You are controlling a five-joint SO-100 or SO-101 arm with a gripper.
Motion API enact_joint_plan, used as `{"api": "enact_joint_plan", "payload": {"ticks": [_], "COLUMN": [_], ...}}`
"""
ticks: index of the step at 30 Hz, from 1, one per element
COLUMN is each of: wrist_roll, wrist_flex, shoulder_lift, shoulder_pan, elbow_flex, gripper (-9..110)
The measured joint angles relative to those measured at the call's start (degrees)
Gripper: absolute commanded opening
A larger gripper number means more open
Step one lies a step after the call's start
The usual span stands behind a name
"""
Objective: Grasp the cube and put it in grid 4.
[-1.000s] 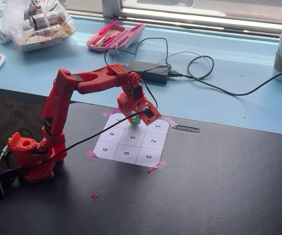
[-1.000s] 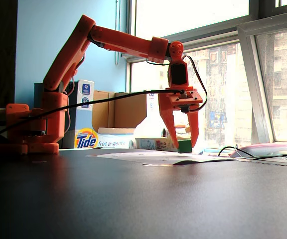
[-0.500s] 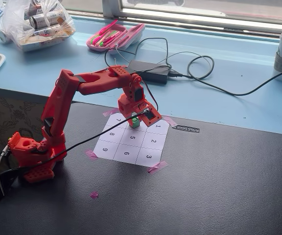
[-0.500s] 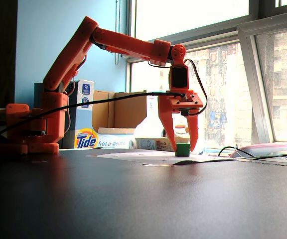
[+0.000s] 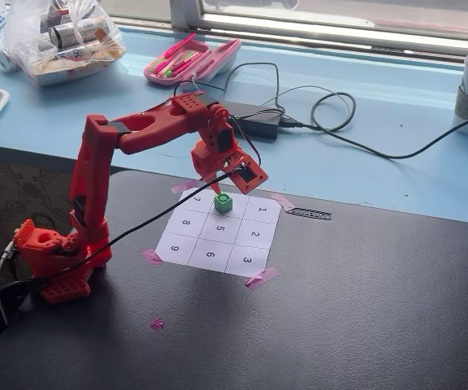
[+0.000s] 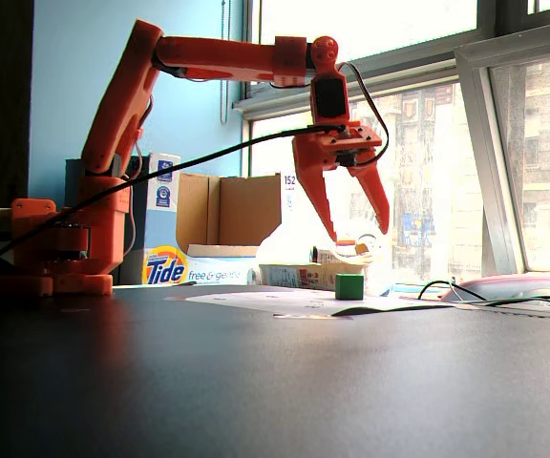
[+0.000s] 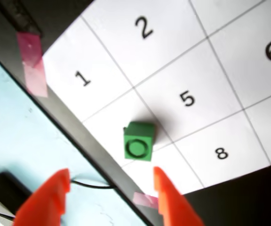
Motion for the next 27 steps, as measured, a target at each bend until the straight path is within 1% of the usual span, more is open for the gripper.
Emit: {"api": "enact_joint_plan", "payload": {"ticks": [5,9,11,14,19,23,27], "wrist_roll": [-3.3,-7.0,-9.1,-12.1,-15.5,-15.6,-14.2], "wrist_flex": [4.2,6.0,5.7,2.3,-9.1,-17.7,-22.9], "shoulder_lift": [10.7,19.7,24.7,32.5,45.3,53.6,60.1], "shoulder_pan": [5.4,12.5,16.4,23.0,33.0,38.6,42.2], "elbow_flex": [0.0,1.7,4.8,12.2,28.7,40.6,51.1], "gripper": [30,30,27,16,0,0,0]}}
